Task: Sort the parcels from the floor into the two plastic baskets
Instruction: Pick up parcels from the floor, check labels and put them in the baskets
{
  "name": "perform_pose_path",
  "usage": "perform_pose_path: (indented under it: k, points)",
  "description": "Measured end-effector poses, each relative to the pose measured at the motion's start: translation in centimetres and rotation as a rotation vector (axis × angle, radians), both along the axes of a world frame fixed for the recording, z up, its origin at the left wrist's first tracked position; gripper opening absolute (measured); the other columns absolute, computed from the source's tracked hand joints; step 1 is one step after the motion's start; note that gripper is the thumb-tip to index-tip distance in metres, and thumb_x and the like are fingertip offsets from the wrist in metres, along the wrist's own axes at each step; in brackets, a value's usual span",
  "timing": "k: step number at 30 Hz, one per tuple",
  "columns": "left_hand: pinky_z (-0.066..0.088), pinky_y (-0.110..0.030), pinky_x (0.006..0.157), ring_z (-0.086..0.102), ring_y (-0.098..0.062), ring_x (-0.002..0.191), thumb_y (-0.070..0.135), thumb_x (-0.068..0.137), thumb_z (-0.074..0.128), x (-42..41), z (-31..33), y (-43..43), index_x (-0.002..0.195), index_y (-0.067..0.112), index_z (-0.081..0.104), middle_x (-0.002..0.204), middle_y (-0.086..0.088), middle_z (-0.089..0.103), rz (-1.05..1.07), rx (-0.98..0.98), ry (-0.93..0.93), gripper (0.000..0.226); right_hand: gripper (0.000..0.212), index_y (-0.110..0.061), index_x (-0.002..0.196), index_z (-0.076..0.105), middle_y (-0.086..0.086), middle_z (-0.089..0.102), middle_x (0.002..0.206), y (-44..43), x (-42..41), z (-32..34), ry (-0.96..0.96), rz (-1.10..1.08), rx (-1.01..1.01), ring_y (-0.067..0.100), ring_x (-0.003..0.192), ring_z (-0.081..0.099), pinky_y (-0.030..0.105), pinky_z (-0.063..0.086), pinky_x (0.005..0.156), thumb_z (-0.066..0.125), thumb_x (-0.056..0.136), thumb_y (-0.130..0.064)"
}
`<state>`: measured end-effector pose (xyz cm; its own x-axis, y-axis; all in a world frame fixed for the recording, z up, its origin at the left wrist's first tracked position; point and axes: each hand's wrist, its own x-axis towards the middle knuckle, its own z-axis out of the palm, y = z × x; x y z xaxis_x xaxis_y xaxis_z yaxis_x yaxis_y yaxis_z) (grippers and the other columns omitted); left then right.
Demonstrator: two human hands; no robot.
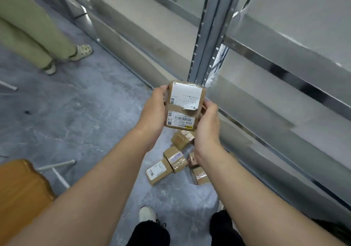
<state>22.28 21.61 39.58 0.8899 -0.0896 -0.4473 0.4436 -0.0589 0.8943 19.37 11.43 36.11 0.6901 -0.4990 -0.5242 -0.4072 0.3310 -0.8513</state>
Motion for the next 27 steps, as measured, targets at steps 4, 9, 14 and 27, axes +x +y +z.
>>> perform_pose_path:
  k: [4, 9, 14, 27]
  points:
    - [0.053, -0.029, 0.072, 0.071, -0.016, 0.075, 0.043, 0.107, 0.027, -0.9, 7.4, -0.9, 0.057, 0.061, 0.068, 0.063, 0.025, 0.07, -0.034, -0.051, -0.097, 0.068, 0.044, -0.026, 0.115, 0.069, 0.001, 0.075, 0.107, -0.3, -1.3, 7.4, -0.097, 0.002, -0.128, 0.021, 0.104, 0.072, 0.039, 0.061, 0.087, 0.035, 0.104, -0.052]
    - [0.054, -0.032, 0.075, 0.071, -0.01, 0.066, 0.041, 0.108, 0.025, -2.7, 15.7, -3.3, 0.058, 0.06, 0.07, 0.061, 0.02, 0.071, -0.051, -0.151, -0.22, 0.069, 0.036, -0.022, 0.118, 0.064, -0.009, 0.065, 0.103, -2.8, -2.8, 16.1, -0.229, -0.003, -0.32, 0.004, 0.095, 0.061, 0.028, 0.048, 0.081, 0.032, 0.115, -0.037]
    - [0.055, -0.033, 0.077, 0.071, -0.014, 0.075, 0.044, 0.108, 0.025, -6.0, 24.5, -5.1, 0.056, 0.062, 0.067, 0.061, 0.025, 0.069, -0.072, -0.194, -0.403, 0.069, 0.039, -0.027, 0.113, 0.06, -0.002, 0.068, 0.108, -4.6, -5.2, 24.8, -0.365, -0.037, -0.385, 0.015, 0.102, 0.064, 0.046, 0.054, 0.097, 0.03, 0.109, -0.051]
    - [0.048, -0.033, 0.073, 0.066, 0.009, 0.064, 0.047, 0.107, 0.022, -13.1, 43.7, -11.1, 0.072, 0.048, 0.073, 0.067, 0.03, 0.069, -0.241, -0.233, -0.73, 0.062, 0.045, -0.024, 0.127, 0.057, -0.004, 0.066, 0.111, -11.8, -12.9, 44.4, -0.557, -0.072, -0.509, 0.006, 0.1, 0.061, 0.026, 0.045, 0.073, 0.023, 0.116, -0.051]
